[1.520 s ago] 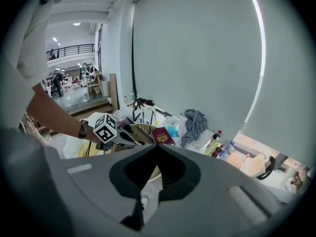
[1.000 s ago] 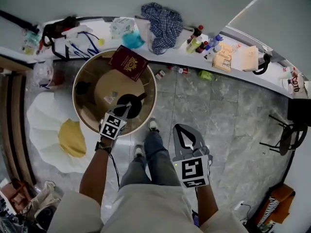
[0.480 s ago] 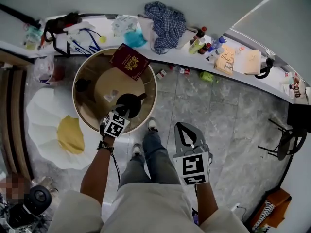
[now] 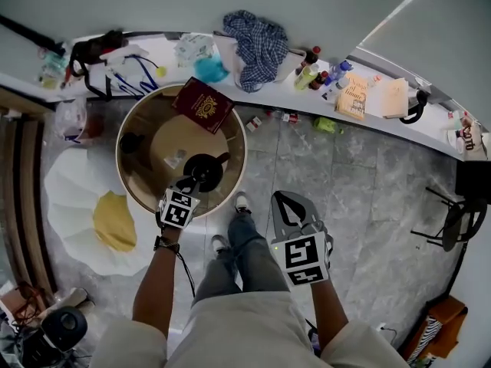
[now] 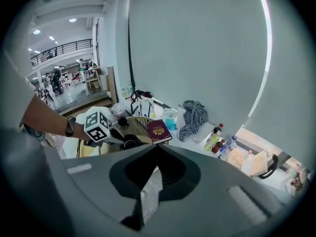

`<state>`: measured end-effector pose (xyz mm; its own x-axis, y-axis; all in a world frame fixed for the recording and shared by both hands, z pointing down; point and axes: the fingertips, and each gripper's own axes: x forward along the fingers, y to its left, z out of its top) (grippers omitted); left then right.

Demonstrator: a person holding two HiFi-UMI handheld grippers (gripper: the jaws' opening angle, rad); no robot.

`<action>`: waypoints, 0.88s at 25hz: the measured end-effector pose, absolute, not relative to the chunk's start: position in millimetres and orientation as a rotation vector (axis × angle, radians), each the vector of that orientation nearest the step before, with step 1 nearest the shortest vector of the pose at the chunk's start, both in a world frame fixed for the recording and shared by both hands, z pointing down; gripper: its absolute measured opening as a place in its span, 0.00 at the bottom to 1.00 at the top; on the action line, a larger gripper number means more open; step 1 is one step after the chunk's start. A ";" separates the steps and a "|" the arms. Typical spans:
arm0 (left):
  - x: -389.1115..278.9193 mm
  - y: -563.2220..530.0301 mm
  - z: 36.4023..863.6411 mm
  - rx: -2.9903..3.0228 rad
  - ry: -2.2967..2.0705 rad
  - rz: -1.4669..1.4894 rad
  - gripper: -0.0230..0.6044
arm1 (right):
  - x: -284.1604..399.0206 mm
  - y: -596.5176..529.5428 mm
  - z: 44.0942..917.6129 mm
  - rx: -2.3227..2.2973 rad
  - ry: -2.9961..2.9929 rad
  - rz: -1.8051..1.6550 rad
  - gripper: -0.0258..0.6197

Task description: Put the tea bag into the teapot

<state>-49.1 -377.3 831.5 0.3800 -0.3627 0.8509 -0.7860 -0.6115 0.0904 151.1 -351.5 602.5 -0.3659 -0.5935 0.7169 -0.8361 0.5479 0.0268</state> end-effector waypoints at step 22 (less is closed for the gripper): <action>-38.9 -304.5 589.8 2.627 -1.134 0.782 0.03 | 146.8 -271.8 508.0 1.464 -2.148 0.494 0.05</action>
<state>-38.9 -304.5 589.8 0.5721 -0.6261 0.5298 -0.7181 -0.6945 -0.0454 146.8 -271.8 508.0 -0.3040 -0.7557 0.5800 -0.9331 0.3589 -0.0215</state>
